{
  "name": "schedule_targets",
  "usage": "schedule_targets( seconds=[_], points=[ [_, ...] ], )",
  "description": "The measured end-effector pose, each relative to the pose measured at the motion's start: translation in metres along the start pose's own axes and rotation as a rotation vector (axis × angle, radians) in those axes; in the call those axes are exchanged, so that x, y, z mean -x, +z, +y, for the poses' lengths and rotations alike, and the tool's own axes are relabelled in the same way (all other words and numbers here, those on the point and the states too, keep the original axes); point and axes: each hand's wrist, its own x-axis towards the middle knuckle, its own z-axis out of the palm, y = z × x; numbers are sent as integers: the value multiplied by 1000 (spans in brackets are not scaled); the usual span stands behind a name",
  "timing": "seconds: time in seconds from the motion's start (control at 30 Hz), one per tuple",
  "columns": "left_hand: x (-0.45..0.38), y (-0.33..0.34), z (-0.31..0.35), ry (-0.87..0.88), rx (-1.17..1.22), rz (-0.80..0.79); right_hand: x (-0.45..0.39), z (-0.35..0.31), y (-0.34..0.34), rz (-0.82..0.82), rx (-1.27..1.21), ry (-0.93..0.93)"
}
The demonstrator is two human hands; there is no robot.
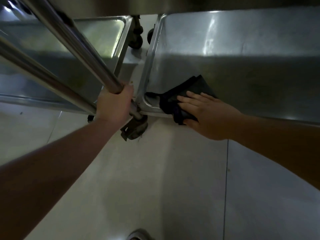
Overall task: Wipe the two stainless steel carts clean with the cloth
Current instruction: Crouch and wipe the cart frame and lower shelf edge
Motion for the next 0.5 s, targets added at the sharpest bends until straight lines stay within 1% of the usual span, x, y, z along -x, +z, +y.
schedule_targets(
  seconds=[0.07,0.13,0.2,0.27,0.3,0.33,0.4,0.5],
  points=[
    [4,-5,9,-143,-52,22,14,11,-1,-9,-1,10],
    [13,-5,14,-244,-147,-17,31,26,-2,-12,13,13],
    [30,1,13,-384,-203,-133,49,42,-2,-19,27,26],
    [52,12,8,-554,-206,-318,68,58,0,-19,35,48],
    [62,19,8,-587,-249,-417,77,66,1,-13,37,64],
    [69,27,8,-559,-334,-521,88,73,2,-2,37,83],
    [81,47,16,-396,-528,-681,110,86,5,16,39,117],
    [98,77,43,-117,-712,-786,143,107,3,22,22,162]
  ],
)
